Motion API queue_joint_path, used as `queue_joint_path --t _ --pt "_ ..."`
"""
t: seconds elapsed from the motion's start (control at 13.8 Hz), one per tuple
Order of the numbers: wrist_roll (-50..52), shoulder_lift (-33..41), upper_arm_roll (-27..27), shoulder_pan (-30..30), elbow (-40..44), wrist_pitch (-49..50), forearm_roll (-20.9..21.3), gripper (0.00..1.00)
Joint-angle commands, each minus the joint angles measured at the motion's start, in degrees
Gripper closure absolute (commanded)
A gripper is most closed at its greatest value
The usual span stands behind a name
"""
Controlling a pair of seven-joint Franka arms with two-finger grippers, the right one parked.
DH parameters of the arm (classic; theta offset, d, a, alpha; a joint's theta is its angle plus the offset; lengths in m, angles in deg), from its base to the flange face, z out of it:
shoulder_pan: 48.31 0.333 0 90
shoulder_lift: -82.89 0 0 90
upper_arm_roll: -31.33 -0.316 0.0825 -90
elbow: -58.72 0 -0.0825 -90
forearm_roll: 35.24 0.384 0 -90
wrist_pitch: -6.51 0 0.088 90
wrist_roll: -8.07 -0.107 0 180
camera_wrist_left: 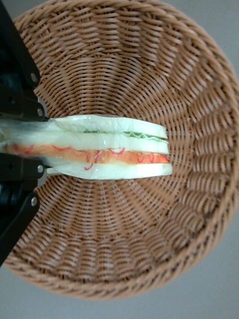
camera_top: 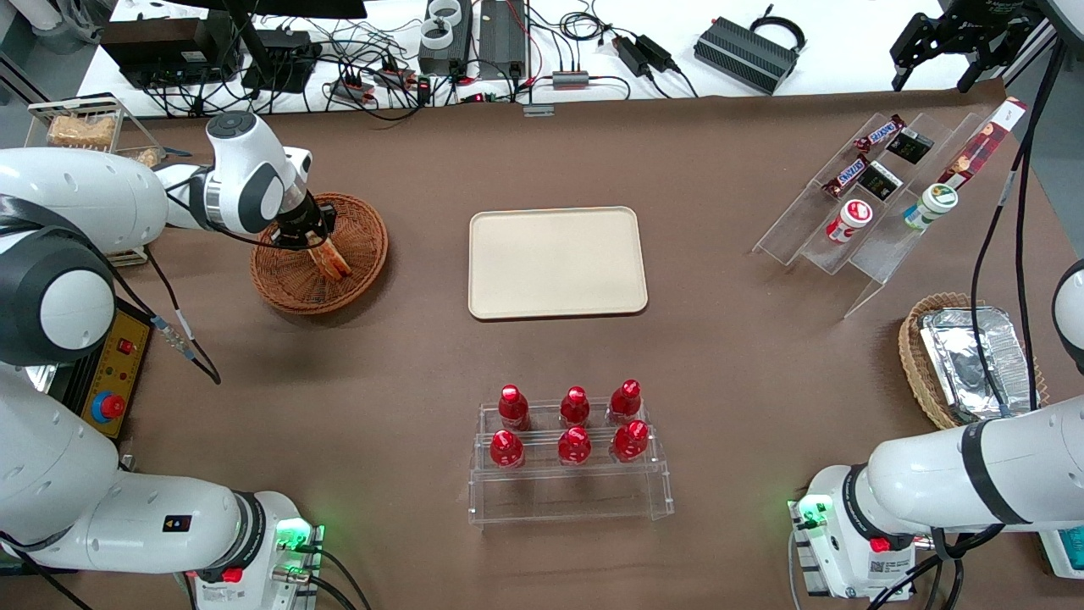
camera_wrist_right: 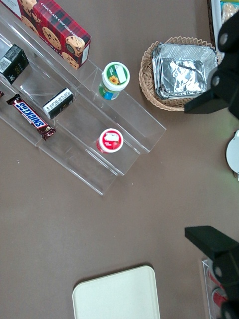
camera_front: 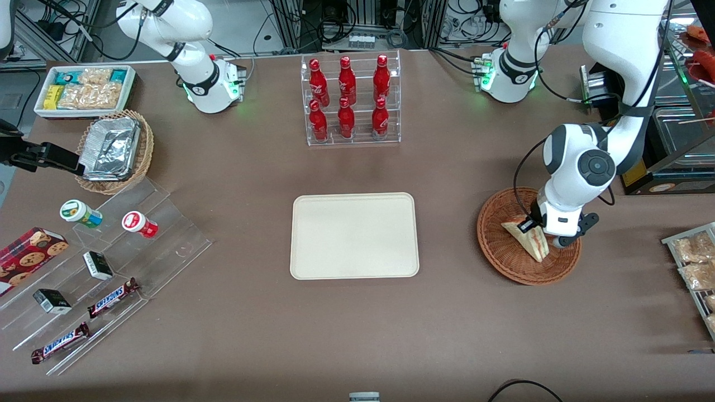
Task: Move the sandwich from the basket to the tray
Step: 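Lower the open left gripper around the sandwich and close it, then lift the sandwich and carry it toward the cream tray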
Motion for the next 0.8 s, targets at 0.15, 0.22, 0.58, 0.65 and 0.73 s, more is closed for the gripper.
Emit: queue_joint_path --t 0.15,0.22,0.58,0.65,0.73 --pt "-0.6 7.7 2.2 -2.8 7.6 18.0 1.1 0.79" --pt "-0.5 7.5 3.2 -4.5 11.4 22.7 1.1 0.79" --pt "-0.6 4.2 4.2 -16.9 22.1 29.7 0.9 0.79" --pt "-0.3 2.8 4.2 -19.0 23.8 29.7 0.8 0.79" --pt "0.2 0.6 4.2 -21.4 26.3 29.6 0.7 0.79"
